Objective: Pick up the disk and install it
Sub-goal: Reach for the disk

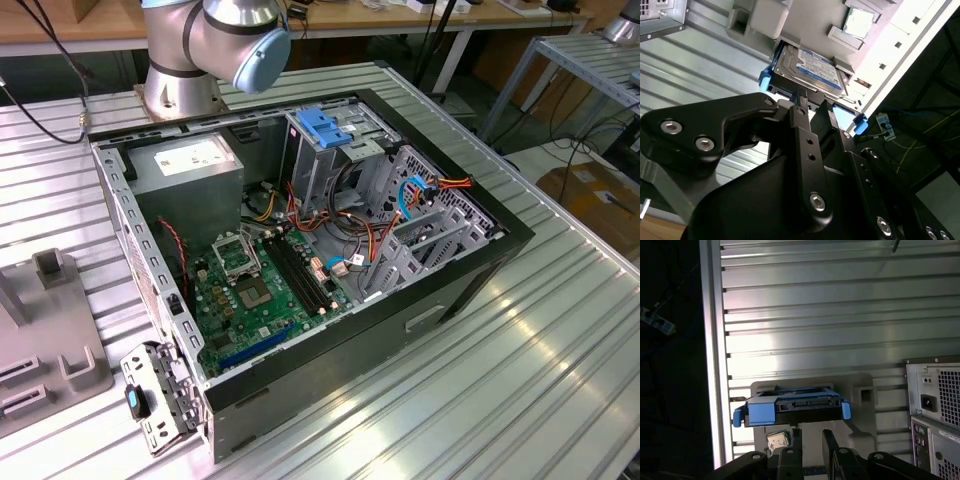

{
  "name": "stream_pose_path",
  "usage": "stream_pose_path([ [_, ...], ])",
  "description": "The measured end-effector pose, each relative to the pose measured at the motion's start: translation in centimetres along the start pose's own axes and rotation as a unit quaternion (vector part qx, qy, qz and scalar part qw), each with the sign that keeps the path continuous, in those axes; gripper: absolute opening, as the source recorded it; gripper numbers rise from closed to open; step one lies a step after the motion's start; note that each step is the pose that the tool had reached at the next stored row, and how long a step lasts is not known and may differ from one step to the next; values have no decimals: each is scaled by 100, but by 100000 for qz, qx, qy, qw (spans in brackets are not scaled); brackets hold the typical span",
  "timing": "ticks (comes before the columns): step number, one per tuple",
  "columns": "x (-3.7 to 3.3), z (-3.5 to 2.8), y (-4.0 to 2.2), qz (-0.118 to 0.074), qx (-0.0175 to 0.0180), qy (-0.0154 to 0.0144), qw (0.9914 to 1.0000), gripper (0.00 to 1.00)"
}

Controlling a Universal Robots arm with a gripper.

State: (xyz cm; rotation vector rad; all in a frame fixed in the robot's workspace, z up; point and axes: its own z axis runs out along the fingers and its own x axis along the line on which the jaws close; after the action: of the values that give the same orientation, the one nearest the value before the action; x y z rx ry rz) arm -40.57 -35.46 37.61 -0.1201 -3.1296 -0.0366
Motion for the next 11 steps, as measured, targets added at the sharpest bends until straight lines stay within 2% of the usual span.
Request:
stream_pose_path([
  [1,-1,4,0,27,96,1145,99993,31],
  [2,-1,4,0,38,194,1445,99989,31],
  [6,-1,13,12,-126,311,1445,99989,31],
  [11,3,50,46,-2455,589,1468,99957,31],
])
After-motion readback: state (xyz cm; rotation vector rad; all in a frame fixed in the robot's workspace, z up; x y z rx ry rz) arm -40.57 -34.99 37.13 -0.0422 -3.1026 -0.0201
